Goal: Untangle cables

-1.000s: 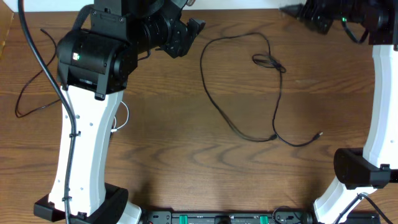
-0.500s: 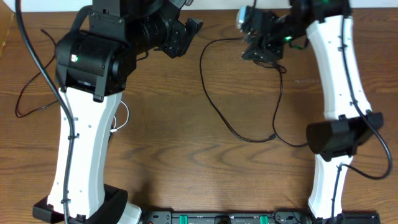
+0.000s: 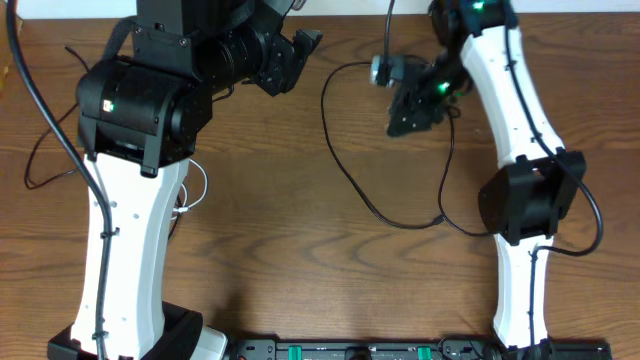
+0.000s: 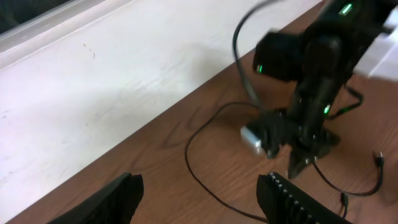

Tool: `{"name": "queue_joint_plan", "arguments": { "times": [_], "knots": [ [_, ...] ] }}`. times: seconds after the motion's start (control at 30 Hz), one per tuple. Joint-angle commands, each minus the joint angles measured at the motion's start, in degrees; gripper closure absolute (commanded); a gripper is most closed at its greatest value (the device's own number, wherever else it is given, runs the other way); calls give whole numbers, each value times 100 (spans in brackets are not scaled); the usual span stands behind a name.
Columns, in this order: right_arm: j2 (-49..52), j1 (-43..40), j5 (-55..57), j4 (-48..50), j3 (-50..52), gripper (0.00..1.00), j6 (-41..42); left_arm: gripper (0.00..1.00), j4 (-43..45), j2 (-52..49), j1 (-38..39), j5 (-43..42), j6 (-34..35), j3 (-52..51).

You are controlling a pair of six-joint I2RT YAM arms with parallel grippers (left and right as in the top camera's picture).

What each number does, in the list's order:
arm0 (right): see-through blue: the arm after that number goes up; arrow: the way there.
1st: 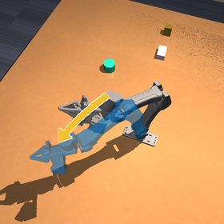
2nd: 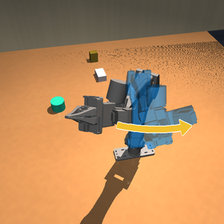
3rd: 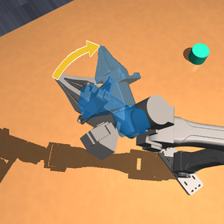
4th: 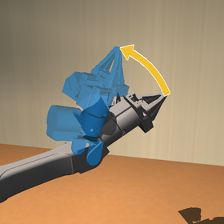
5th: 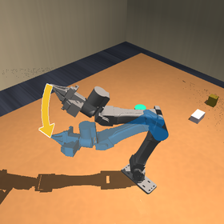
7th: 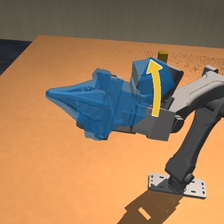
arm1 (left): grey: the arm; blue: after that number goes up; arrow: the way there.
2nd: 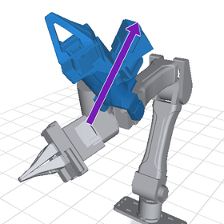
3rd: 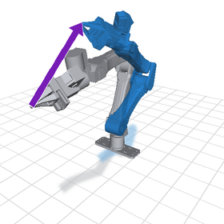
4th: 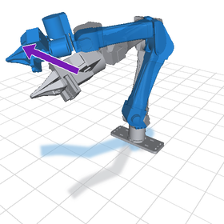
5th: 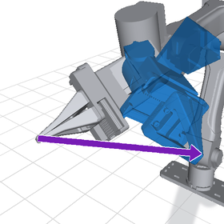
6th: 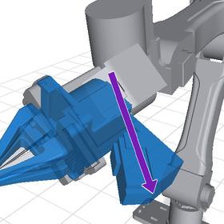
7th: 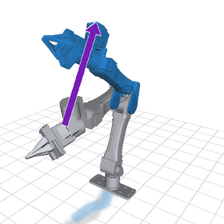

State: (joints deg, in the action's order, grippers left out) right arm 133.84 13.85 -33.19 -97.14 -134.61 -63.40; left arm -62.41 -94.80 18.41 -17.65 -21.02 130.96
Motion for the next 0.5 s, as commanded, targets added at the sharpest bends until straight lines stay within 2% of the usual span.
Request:
{"name": "queue_joint_plan", "arguments": {
  "times": [0.0, 0.23, 0.27, 0.4, 0.47],
  "knots": [
    [87, 323, -157, -17, 531, 51, -304, 36, 11, 96, -13, 39, 26, 39],
    [87, 811, -337, 203, 1130, 50, -492, 36, 11, 101, -13, 39, 28, 39],
    [87, 841, -319, 264, 1178, 47, -492, 36, 11, 105, -13, 39, 28, 39],
    [87, 944, -345, 533, 1259, 15, -474, 36, 11, 151, -13, 39, 28, 39],
    [87, 979, -341, 739, 1259, 7, -286, 36, 7, 181, -13, 39, 28, 39]
  ]
}}
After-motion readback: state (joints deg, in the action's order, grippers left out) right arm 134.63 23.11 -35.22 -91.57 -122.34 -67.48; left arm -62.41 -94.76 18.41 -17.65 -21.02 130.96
